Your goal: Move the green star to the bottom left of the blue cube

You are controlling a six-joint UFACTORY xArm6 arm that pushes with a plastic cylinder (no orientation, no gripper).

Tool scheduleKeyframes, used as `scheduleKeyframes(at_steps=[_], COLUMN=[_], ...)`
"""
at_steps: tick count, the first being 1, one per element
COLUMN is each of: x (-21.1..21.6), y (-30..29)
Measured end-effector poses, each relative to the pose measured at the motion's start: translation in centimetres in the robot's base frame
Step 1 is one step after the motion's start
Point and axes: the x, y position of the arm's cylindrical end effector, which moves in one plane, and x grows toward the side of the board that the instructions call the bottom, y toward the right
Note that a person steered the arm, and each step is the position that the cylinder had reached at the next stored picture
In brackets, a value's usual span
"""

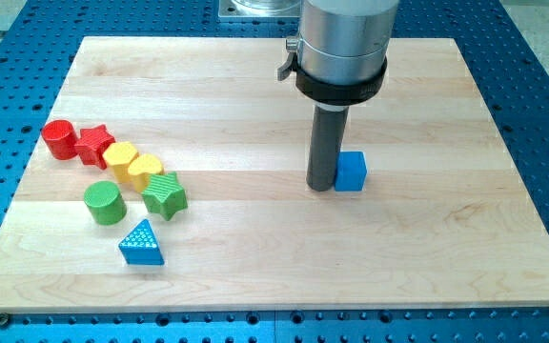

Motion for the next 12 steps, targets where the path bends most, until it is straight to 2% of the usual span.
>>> scheduleKeyframes(at_steps=[1, 4, 5, 7, 8, 10, 11, 12], x=[1.2, 4.6, 4.9, 4.6, 5.7, 9.8, 5.8, 5.7], y=[-0.7, -12.9, -13.1, -21.6, -21.9, -13.7, -14.8, -19.8])
